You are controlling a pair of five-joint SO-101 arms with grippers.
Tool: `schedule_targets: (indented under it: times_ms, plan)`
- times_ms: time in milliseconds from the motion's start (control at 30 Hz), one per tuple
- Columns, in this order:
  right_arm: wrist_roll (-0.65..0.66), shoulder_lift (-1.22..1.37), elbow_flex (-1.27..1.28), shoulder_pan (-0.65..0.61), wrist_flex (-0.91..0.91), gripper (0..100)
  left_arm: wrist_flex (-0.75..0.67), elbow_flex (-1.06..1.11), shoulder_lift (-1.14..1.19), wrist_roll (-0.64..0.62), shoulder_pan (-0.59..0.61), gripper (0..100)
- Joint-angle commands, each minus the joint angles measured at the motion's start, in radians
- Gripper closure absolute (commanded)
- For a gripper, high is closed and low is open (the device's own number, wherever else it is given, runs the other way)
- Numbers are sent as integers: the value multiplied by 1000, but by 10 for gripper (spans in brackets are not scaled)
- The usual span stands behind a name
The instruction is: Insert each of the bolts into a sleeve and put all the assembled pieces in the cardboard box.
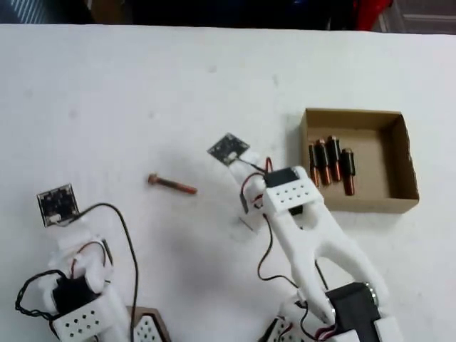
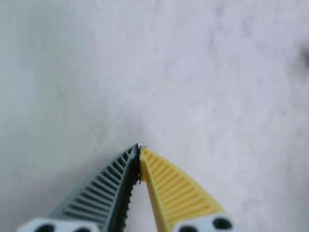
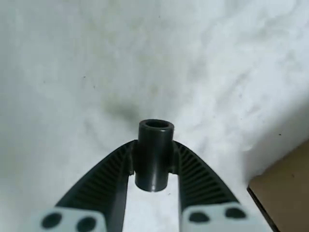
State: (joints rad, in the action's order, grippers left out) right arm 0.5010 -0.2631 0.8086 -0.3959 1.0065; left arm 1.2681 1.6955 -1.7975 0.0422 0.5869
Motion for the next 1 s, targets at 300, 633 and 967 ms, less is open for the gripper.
schedule_targets:
  times_ms: [300, 633, 967]
  plan:
    - [9, -45, 143, -53, -200, 926, 6, -2, -2, 11, 7, 977]
    - [11, -45, 150, -54, -232, 889, 6, -2, -2, 11, 7, 977]
    - [11, -44, 173, -110, -234, 893, 6, -2, -2, 11, 7, 977]
